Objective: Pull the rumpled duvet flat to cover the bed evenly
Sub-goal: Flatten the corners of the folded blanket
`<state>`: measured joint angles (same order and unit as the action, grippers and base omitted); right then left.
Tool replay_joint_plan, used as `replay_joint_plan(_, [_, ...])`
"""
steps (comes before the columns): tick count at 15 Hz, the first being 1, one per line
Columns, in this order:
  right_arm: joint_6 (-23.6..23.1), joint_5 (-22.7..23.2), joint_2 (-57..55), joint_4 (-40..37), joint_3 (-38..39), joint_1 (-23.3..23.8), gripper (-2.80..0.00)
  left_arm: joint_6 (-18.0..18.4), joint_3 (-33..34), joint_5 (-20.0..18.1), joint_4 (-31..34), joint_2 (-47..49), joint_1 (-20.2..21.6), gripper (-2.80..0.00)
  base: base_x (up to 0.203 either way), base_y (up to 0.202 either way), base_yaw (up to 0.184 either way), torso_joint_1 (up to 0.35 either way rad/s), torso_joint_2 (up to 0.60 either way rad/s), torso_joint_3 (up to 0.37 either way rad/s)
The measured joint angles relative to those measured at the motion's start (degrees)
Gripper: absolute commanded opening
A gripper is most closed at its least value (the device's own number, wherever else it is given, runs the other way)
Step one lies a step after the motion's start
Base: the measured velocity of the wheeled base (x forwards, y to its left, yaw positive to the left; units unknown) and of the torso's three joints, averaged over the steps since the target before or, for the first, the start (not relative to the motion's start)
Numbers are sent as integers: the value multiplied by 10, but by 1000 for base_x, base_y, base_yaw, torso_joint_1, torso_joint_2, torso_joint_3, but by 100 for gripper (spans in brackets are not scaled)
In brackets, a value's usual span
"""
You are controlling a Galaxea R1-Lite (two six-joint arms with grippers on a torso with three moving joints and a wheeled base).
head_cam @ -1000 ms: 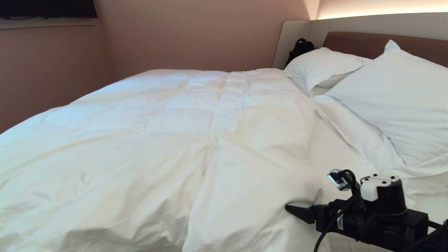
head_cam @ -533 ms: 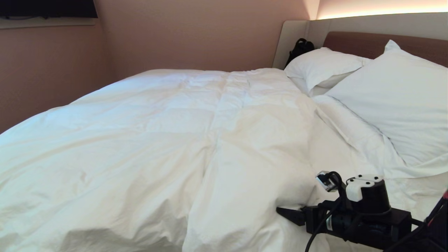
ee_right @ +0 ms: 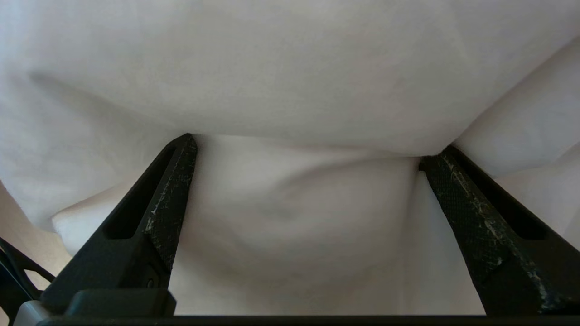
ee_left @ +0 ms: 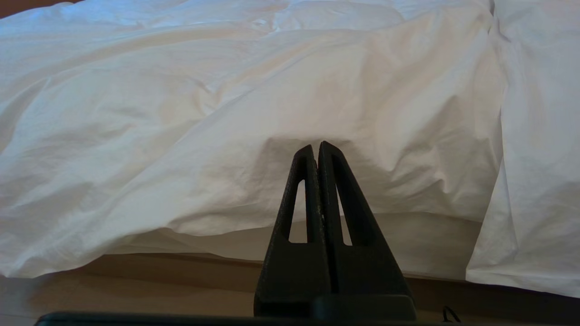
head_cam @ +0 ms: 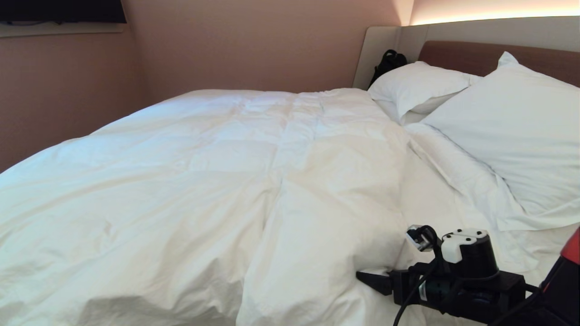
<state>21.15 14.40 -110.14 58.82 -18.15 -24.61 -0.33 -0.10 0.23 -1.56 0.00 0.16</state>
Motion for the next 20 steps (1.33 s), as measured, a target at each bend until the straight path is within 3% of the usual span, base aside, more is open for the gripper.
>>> replay_joint_plan(3, [1,-1,-5,0,-1,0,0,0,0,0,0,0,0,-280,0,0,0,0,0,0])
replay_joint_plan(4, [1,-1,-8,0,-3,0,-280,0,0,0,0,0,0,-280,0,0,0,0,0,0])
replay_joint_plan(15, [3,-6,-47,-1,-14,-1,-280,0,0,0,0,0,0,-280,0,0,0,0,0,0])
replay_joint_plan(20, [7,-34,-30,-4,-7,-1,-280,0,0,0,0,0,0,-280,0,0,0,0,0,0])
